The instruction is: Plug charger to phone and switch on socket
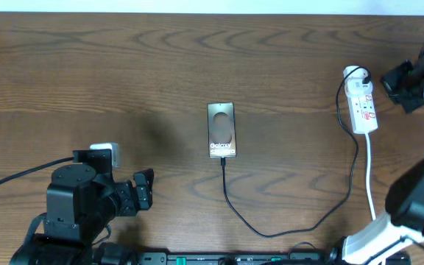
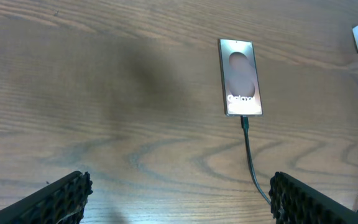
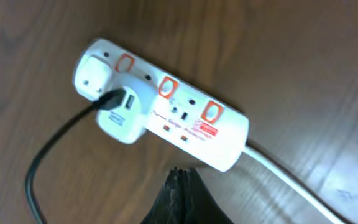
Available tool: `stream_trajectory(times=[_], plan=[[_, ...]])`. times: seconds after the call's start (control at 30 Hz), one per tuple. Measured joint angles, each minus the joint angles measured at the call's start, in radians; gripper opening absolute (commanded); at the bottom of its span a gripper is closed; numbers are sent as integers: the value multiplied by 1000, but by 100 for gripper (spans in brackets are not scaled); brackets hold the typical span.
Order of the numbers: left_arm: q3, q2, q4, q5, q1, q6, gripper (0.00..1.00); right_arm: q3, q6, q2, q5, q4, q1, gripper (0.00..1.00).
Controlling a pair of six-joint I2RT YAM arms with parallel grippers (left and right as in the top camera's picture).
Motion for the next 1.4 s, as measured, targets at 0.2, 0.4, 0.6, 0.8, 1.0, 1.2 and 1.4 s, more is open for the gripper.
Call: stream_trajectory(times=[0.2, 0.4, 0.6, 0.8, 1.0, 1.2, 1.4], plan=[[0, 0, 0, 0, 0, 0, 93, 132, 0, 172, -26, -36, 0, 1], [0, 0, 0, 0, 0, 0, 93, 137, 0, 231, -35, -11, 0, 1], [0, 0, 0, 0, 0, 0, 93, 137, 0, 258, -65, 35, 0, 1], [0, 0, 0, 0, 0, 0, 93, 137, 0, 274, -92, 65, -1, 1], [0, 0, 0, 0, 0, 0, 93, 139, 0, 299, -95, 68, -2, 1], [0, 0, 0, 0, 0, 0, 93, 139, 0, 299, -55, 68, -2, 1], [0, 0, 0, 0, 0, 0, 93, 140, 0, 299, -35, 72, -2, 1]])
